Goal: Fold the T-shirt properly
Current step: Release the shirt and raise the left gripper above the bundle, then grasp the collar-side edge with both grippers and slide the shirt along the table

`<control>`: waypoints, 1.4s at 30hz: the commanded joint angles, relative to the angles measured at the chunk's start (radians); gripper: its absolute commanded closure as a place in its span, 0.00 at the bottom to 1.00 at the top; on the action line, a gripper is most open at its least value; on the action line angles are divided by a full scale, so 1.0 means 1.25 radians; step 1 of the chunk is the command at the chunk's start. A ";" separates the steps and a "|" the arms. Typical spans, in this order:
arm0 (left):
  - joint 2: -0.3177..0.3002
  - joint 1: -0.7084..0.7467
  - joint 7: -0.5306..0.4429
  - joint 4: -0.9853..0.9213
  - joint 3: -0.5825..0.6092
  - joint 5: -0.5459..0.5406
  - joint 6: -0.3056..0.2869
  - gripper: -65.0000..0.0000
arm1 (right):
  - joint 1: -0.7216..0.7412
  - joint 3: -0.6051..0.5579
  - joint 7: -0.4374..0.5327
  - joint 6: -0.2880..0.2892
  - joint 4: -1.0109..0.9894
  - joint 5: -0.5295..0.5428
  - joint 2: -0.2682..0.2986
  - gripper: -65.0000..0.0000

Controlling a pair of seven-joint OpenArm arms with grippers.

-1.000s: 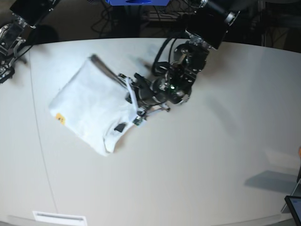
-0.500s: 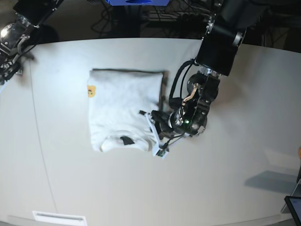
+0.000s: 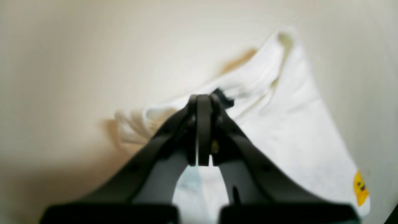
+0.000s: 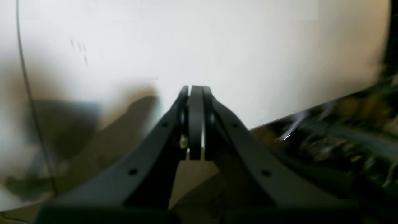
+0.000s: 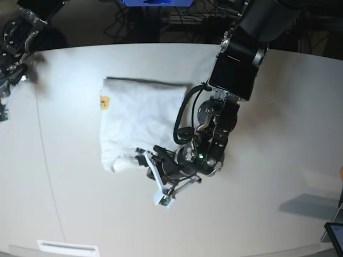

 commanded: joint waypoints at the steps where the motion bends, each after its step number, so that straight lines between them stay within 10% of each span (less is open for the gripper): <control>1: 0.002 -0.004 -0.002 0.051 -0.003 -0.002 0.002 1.00 | -0.010 -0.033 0.037 0.002 0.037 0.009 0.005 1.00; 5: -0.020 0.104 0.004 0.215 -0.008 0.003 0.020 1.00 | -0.053 -0.142 0.089 0.002 0.076 0.009 0.004 1.00; 8: -0.031 0.223 0.002 0.299 -0.037 0.071 0.116 1.00 | -0.063 -0.174 0.103 0.002 0.076 0.009 -0.014 1.00; 17: -0.033 0.439 -0.122 0.412 -0.034 0.221 0.118 1.00 | -0.115 -0.338 0.178 0.002 0.080 0.006 -0.042 1.00; 42: -0.021 0.464 -0.250 0.412 0.002 0.222 0.118 1.00 | -0.150 -0.413 0.371 0.002 0.093 0.009 -0.080 1.00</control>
